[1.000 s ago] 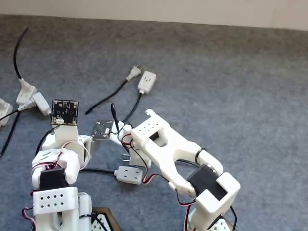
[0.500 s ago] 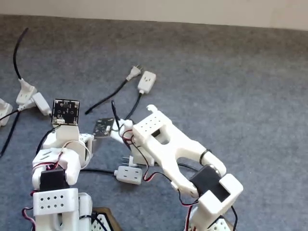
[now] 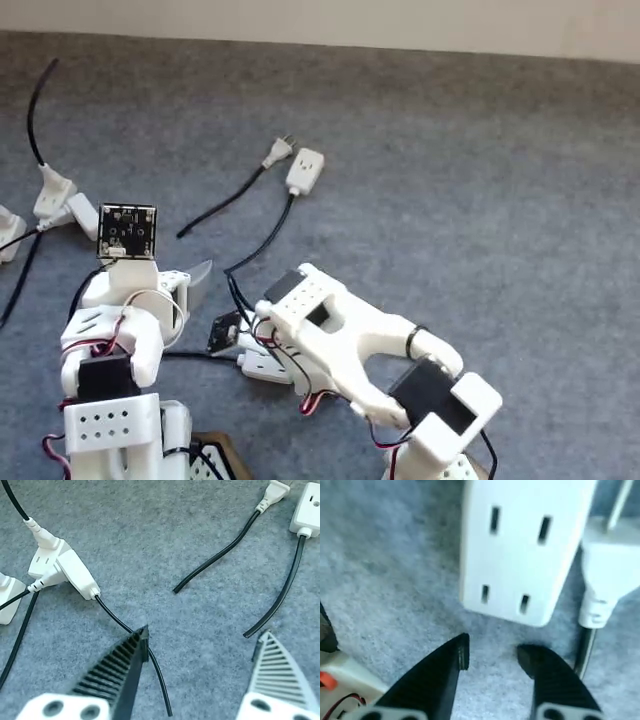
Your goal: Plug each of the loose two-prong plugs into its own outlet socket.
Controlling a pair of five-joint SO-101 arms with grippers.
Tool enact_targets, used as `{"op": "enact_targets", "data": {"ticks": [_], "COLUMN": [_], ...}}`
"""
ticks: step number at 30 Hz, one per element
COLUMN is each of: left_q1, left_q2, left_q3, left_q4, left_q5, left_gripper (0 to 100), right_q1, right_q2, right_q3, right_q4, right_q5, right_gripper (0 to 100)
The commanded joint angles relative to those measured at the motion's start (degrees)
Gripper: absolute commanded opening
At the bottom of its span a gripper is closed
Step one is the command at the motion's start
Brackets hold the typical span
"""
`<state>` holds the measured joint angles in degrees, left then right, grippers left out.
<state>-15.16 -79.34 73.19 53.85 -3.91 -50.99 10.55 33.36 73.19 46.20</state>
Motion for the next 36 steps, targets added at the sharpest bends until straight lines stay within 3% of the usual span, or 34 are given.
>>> {"op": "enact_targets", "data": {"ticks": [1,6,12,17,22,28,36], "left_q1": [-1.9,-12.9,-18.9,-23.9,-29.8,-37.9,-39.6], "left_q2": [-0.3,0.0,9.7,25.3,38.5,51.6,60.4], "left_q3": [-4.4,-18.8,-26.2,-26.3,-27.2,-35.2,-38.6], "left_q4": [-0.7,6.3,11.1,10.5,4.4,1.7,-0.4], "left_q5": [0.4,0.4,-3.4,-7.6,-14.0,-18.1,-20.0], "left_gripper": [33,34,34,34,34,34,34], "right_q1": [4.4,7.4,8.4,8.5,6.0,1.9,1.3], "right_q2": [-1.1,-6.0,-16.4,-30.1,-37.4,-37.7,-32.2], "right_q3": [-3.6,-3.7,-4.1,-6.4,0.0,13.7,13.3], "right_q4": [-2.3,-2.3,0.7,4.4,0.9,-12.7,-15.9], "right_q5": [-1.0,-3.1,-3.3,-6.8,-7.4,-1.7,0.0], "right_gripper": [21.6,21.5,21.5,21.5,21.5,23.2,34.1]}}
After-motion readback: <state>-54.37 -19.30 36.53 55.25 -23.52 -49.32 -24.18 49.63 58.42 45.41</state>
